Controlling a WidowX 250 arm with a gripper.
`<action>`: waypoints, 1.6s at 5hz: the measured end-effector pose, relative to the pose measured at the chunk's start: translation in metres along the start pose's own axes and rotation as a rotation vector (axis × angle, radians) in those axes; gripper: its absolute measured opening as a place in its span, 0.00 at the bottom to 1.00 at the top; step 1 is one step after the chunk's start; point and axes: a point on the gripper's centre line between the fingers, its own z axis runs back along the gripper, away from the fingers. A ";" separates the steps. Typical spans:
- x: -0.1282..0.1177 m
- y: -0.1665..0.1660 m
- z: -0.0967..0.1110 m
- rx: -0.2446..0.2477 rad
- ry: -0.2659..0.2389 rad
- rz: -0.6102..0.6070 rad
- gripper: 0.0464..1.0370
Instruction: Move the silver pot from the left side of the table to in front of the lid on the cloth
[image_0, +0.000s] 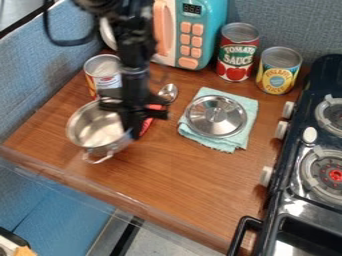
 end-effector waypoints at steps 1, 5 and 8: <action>-0.007 -0.043 0.007 0.002 -0.030 -0.105 0.03; -0.042 -0.114 -0.013 0.014 0.032 -0.273 0.03; -0.041 -0.118 -0.031 -0.009 0.097 -0.265 0.52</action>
